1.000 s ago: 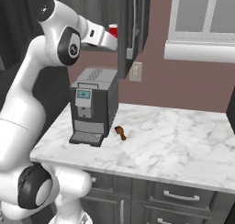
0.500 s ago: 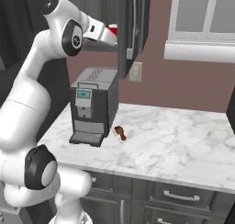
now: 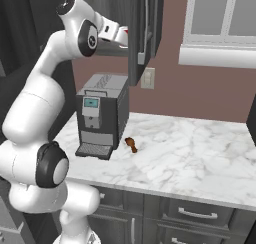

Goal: Restock the canned food cabinet by taking the new fresh canned food from the counter and placing it in the cabinet. Then, take the old canned food from the cabinet and place it on the counter.

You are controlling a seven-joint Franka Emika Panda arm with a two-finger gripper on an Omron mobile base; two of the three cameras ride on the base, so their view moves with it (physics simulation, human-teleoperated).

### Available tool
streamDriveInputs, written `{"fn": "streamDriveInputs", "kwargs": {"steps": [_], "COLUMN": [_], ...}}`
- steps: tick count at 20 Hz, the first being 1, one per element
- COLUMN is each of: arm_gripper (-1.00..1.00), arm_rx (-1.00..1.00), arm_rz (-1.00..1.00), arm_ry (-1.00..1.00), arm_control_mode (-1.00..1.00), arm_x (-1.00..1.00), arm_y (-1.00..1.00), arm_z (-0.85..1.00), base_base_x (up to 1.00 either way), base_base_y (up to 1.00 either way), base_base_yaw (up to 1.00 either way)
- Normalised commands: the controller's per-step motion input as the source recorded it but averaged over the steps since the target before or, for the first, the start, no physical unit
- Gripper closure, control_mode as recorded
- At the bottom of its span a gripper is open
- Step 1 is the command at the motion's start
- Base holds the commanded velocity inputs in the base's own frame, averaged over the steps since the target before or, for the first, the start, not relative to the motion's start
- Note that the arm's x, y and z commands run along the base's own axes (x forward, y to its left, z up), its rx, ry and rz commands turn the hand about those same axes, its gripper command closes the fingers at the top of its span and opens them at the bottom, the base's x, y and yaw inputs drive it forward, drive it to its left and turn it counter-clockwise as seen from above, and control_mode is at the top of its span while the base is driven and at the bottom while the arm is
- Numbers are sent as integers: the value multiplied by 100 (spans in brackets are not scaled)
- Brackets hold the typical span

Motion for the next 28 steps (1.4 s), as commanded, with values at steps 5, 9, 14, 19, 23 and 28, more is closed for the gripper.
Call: {"fn": "streamDriveInputs", "kwargs": {"steps": [5,9,14,19,23,28], "arm_gripper": [-100,-100,-100,-100,-100,-100], "arm_rx": [0,0,0,0,0,0], "arm_rz": [0,0,0,0,0,0], "arm_ry": [2,8,6,4,0,0], "arm_control_mode": [-100,-100,-100,-100,-100,-100], "arm_x": [51,34,25,28,28,14], "arm_y": [0,-4,-10,0,0,-3], "arm_z": [-5,-9,-2,0,0,0], "base_base_x": [0,0,0,0,0,0], "base_base_y": [0,0,0,0,0,0], "base_base_yaw": [0,0,0,0,0,0]}}
